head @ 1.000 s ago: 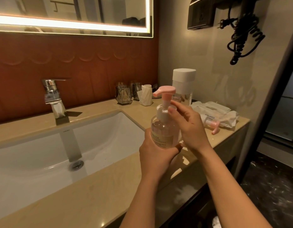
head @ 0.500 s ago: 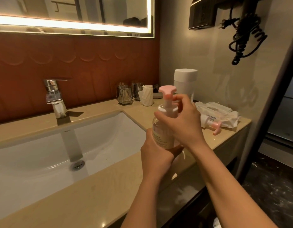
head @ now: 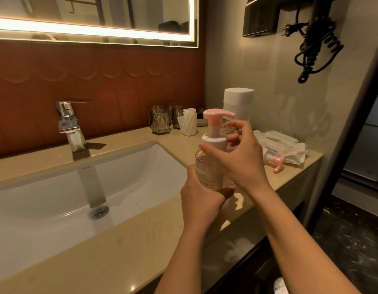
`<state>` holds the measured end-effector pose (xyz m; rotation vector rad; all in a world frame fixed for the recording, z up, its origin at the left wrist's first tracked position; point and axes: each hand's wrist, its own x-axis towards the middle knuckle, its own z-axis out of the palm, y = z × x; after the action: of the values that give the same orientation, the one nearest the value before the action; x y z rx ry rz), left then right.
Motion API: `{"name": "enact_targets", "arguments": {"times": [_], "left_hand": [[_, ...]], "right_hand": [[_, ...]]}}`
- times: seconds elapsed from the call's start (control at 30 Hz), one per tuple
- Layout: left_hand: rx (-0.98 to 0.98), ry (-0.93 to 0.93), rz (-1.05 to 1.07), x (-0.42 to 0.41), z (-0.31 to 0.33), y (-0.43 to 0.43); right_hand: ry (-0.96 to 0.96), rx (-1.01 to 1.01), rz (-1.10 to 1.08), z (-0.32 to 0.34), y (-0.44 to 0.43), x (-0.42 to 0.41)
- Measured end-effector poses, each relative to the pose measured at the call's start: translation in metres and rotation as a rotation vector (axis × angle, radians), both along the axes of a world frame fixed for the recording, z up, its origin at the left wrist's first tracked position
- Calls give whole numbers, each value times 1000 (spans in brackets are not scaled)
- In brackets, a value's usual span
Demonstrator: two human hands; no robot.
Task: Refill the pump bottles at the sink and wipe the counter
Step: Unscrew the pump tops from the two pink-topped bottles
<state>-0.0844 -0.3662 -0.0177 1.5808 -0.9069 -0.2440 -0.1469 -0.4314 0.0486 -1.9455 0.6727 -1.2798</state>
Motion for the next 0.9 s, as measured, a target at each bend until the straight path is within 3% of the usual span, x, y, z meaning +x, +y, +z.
{"name": "enact_targets", "arguments": {"times": [0.2,0.3,0.53,0.9], "left_hand": [[2,-30,17,1,-2,-1],[5,-20,6,1,-1,-2],[1,-3,-6,0,-1,-1],[8,16,6,-6,4,2]], "right_hand": [[134,45,194,0,-7,-4],[196,40,135,0,-3,3],[64,5,-14,4,3,-2],[86,68,191,8,5,-6]]}}
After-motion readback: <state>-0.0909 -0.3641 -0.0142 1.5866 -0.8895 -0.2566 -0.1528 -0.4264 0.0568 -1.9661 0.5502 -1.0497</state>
